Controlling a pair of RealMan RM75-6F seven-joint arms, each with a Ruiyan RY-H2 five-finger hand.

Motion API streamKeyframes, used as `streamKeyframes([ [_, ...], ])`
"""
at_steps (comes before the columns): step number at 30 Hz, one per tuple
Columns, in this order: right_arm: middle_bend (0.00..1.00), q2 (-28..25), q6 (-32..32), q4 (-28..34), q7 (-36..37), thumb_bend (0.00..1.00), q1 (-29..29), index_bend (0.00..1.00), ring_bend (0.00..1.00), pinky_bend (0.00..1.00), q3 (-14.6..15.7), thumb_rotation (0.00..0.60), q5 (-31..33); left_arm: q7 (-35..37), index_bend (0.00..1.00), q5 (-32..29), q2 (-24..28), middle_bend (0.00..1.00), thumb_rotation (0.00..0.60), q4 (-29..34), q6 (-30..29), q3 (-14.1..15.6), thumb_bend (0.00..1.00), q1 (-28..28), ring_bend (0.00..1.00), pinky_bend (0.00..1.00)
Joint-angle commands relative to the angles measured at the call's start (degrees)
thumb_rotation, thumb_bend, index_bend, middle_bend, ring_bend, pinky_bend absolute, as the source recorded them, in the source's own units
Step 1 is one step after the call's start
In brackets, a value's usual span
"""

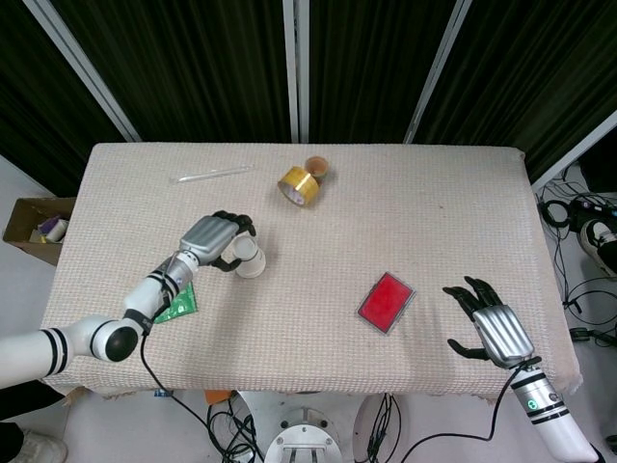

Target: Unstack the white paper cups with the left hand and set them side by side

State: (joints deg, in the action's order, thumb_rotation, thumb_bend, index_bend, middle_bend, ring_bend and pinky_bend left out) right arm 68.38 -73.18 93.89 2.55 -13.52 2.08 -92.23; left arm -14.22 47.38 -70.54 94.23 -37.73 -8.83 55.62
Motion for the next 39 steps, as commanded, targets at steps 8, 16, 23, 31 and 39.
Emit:
streamKeyframes([
  [8,0.21,0.0,-0.2,-0.1,0.2,0.15,0.1,0.15,0.0,0.11,0.1,0.6,0.1,0.8,0.36,0.1,0.3,0.14,0.6,0.3,-0.8,0.6,0.41,0.5,0.15,0.13],
  [16,0.21,-0.2,-0.5,0.2,0.1,0.15,0.1,0.15,0.0,0.11,0.1,0.6,0.1,0.7,0.36,2.2,3.6,0.14,0.6,4.3,-3.8,0.3,0.41,-0.1,0.15,0.13],
  [23,0.21,-0.7,-1.2,0.5,0.2,0.15,0.4,0.15,0.0,0.11,0.2,0.6,-0.2,2.0,0.36,6.1,10.9,0.15,0.6,12.3,-10.3,-1.3,0.41,-3.4,0.15,0.13],
  [31,0.21,-0.8,-2.0,0.4,0.7,0.15,0.8,0.15,0.0,0.11,0.4,0.6,-0.7,4.4,0.36,10.7,16.1,0.15,0.6,15.5,-16.3,-0.6,0.41,-9.3,0.15,0.13],
  [39,0.21,-0.9,-1.9,0.3,0.9,0.15,0.7,0.15,0.0,0.11,0.4,0.6,-0.7,2.2,0.36,7.7,12.2,0.15,0.6,9.9,-14.7,2.4,0.41,-10.7,0.15,0.13],
])
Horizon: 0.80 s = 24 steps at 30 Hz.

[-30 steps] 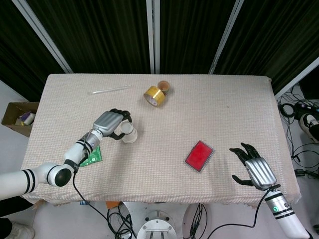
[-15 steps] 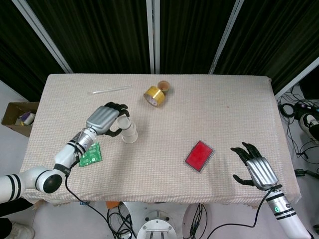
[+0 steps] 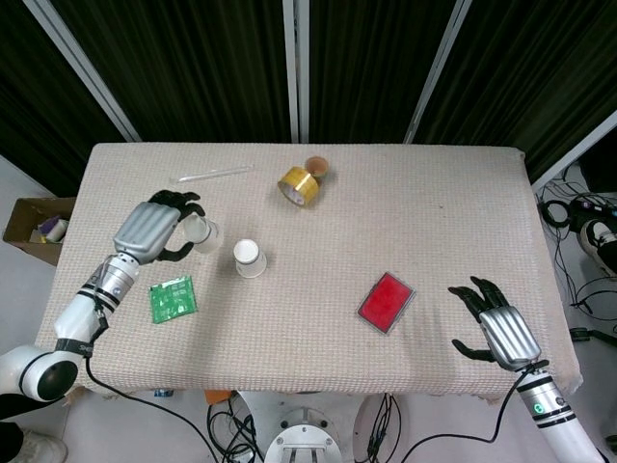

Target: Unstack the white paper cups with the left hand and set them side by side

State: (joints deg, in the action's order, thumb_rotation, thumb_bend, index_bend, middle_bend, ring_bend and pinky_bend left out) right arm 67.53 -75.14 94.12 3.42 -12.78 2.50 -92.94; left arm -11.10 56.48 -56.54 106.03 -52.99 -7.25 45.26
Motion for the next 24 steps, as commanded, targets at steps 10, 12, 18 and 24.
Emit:
streamKeyframes([
  [10,0.21,0.0,0.7,0.4,-0.5,0.15,-0.2,0.15,0.0,0.11,-0.2,0.6,0.8,-4.8,0.36,-4.7,-11.0,0.15,0.6,-9.6,5.6,2.3,0.4,2.5,0.15,0.13],
  [12,0.21,-0.1,0.7,0.4,-0.6,0.15,-0.1,0.15,0.0,0.11,-0.2,0.6,1.0,-5.6,0.36,-5.2,-12.2,0.15,0.6,-10.4,5.5,2.2,0.4,2.9,0.15,0.13],
  [18,0.21,-0.2,0.6,0.4,-0.6,0.15,0.0,0.15,0.0,0.11,-0.3,0.6,1.3,-6.7,0.36,-6.5,-14.1,0.15,0.6,-11.4,5.8,1.8,0.4,3.8,0.15,0.13],
  [24,0.21,0.0,1.0,0.1,-0.3,0.15,-0.1,0.15,0.0,0.11,-0.3,0.6,1.5,-7.3,0.36,-7.4,-15.6,0.15,0.6,-12.7,5.7,1.8,0.4,4.1,0.15,0.13],
])
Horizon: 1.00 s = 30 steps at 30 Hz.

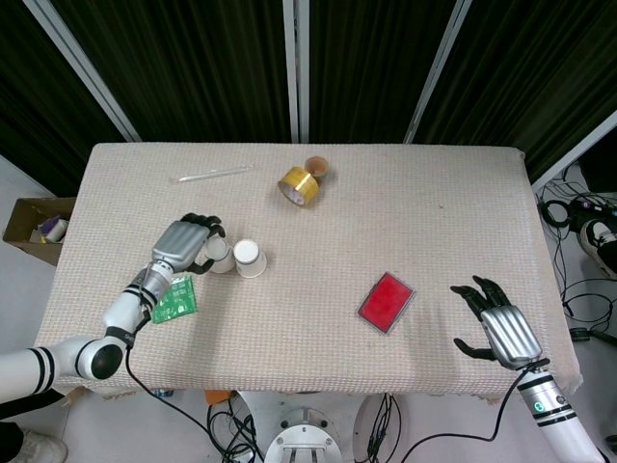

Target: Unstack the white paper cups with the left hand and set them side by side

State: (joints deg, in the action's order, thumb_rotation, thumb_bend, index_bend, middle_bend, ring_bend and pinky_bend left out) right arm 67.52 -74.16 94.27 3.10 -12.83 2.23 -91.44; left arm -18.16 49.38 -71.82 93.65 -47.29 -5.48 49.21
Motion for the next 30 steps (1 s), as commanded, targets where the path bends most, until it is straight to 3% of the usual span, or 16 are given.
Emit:
streamKeyframes([
  [1,0.21,0.0,0.0,-0.1,0.2,0.15,0.0,0.15,0.0,0.11,0.0,0.6,0.0,-0.3,0.36,-0.7,-0.5,0.15,0.6,-0.5,0.2,0.1,0.4,0.2,0.15,0.13],
  [21,0.21,0.0,-0.4,-0.5,0.9,0.15,0.1,0.15,0.0,0.11,-0.1,0.6,-0.1,0.4,0.2,-4.5,1.2,0.14,0.6,1.4,2.7,0.0,0.34,1.1,0.15,0.13],
  [26,0.21,-0.5,-0.7,-0.2,0.7,0.15,0.3,0.15,0.0,0.11,-0.1,0.6,-0.1,3.7,0.17,-1.6,4.1,0.14,0.6,4.2,-1.1,-0.9,0.33,-1.6,0.15,0.13],
  [30,0.21,-1.5,-1.3,0.1,0.6,0.15,0.7,0.15,0.0,0.11,-0.2,0.6,0.2,6.6,0.17,3.9,7.1,0.14,0.6,5.8,-8.7,-0.9,0.33,-6.5,0.15,0.13],
])
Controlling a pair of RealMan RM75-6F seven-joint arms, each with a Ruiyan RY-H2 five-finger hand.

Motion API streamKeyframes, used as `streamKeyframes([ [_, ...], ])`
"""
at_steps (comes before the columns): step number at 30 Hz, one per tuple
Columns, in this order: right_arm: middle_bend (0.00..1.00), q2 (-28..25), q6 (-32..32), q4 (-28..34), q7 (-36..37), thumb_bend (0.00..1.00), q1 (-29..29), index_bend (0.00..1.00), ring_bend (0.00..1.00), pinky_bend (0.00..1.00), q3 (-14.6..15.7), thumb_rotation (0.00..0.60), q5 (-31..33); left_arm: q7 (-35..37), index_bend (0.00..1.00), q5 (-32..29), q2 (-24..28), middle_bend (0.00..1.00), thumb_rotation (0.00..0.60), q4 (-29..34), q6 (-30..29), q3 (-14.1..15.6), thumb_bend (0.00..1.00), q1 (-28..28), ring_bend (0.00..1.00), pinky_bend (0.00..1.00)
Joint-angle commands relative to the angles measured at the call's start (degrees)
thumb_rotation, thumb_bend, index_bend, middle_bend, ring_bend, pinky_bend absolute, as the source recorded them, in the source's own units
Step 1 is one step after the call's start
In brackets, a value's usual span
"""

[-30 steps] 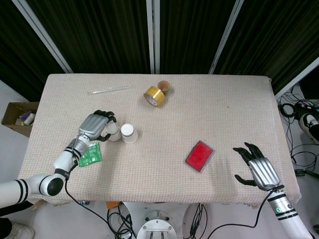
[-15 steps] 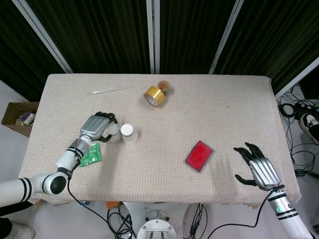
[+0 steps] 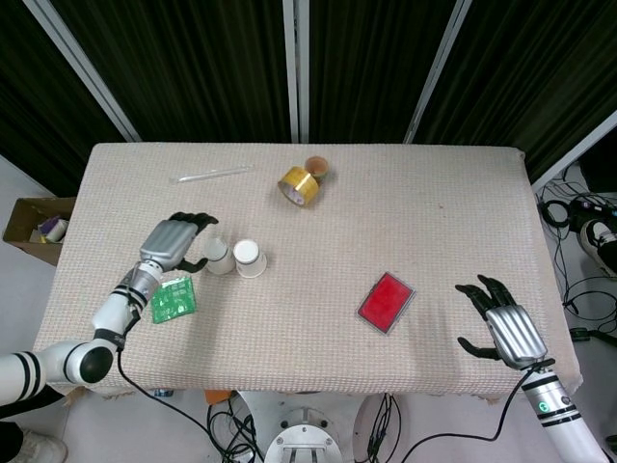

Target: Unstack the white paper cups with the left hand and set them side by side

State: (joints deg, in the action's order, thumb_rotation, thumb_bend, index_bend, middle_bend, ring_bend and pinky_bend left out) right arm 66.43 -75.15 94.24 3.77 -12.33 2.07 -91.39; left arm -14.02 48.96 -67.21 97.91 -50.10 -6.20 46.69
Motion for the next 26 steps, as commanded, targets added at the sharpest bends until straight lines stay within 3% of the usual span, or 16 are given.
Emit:
streamKeyframes([
  [1,0.21,-0.7,-0.6,0.2,0.0,0.15,0.4,0.15,0.0,0.11,-0.1,0.6,0.3,2.3,0.17,6.0,3.1,0.14,0.6,1.4,-9.3,0.2,0.33,-5.8,0.15,0.13],
  [6,0.21,-2.9,-1.3,1.0,-0.5,0.15,0.8,0.15,0.0,0.11,-0.4,0.6,0.8,-1.2,0.18,11.8,4.0,0.14,0.6,0.0,-23.9,2.6,0.32,-13.5,0.15,0.13],
  [10,0.21,-5.2,-2.5,2.1,-0.9,0.15,1.2,0.15,0.0,0.11,-1.0,0.6,0.9,0.7,0.18,16.7,4.5,0.14,0.6,-1.2,-32.7,5.5,0.25,-20.9,0.15,0.13],
  [15,0.21,-6.3,-3.9,3.0,-1.2,0.15,1.6,0.13,0.0,0.11,-1.9,0.6,1.3,4.6,0.19,21.9,3.9,0.14,0.6,-2.9,-39.4,9.4,0.14,-28.7,0.15,0.13],
  [21,0.17,-5.3,-5.1,3.0,-1.2,0.15,2.0,0.08,0.0,0.11,-2.2,0.6,0.4,8.9,0.19,27.3,2.3,0.14,0.6,-4.8,-46.3,12.7,0.12,-36.9,0.15,0.13],
  [26,0.15,-4.5,-3.9,3.2,-2.3,0.15,1.7,0.06,0.0,0.11,-1.8,0.6,0.4,9.8,0.19,30.2,3.3,0.14,0.6,-3.2,-47.3,14.5,0.12,-40.6,0.15,0.13],
])
